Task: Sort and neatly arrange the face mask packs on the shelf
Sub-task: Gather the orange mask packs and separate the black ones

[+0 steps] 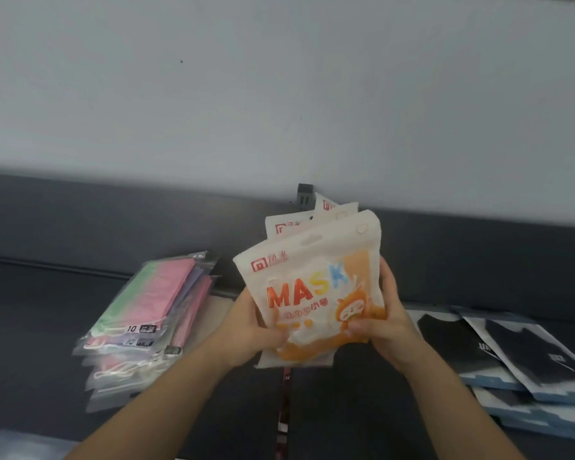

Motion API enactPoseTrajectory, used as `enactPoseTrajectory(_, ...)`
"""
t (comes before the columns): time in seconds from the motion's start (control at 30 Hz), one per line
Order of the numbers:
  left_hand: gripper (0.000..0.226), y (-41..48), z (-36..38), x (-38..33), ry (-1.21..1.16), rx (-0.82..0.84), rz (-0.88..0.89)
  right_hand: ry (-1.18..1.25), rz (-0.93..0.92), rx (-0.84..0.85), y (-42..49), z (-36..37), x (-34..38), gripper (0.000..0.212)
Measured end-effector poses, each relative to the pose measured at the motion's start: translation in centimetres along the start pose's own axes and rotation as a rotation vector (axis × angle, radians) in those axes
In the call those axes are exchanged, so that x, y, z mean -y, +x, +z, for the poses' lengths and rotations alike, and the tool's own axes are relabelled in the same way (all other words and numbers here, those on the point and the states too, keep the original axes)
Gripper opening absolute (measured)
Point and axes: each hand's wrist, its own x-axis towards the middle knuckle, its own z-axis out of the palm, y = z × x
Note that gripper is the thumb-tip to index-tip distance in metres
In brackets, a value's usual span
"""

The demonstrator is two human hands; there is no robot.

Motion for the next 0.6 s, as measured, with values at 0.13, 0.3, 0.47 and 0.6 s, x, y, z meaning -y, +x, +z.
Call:
enactPoseTrajectory(0.13,0.053,-0.9,0.4,1.2,0.015,-0.048,-0.097,-0.218,-0.037,0.031,0.1,0.3,-1.2,0.129)
enactPoseTrajectory(0.3,0.056,-1.6,0.1,4.3,-0.130,-0.127,-0.240,-0.323,0.261,0.138,0.7,0.2,-3.3,0.140)
enactPoseTrajectory(0.47,0.082,-1.5,0.0,4.9,-0.270,-0.203,-0.253,-0.252,0.378,0.208,1.6,0.0,-3.8,0.130)
enactPoseTrajectory(0.6,0.081,-2.1,0.8,4.6,-0.310,-0.247,-0.235,-0.250,0.401,0.217,1.8,0.2,-4.0,0.127)
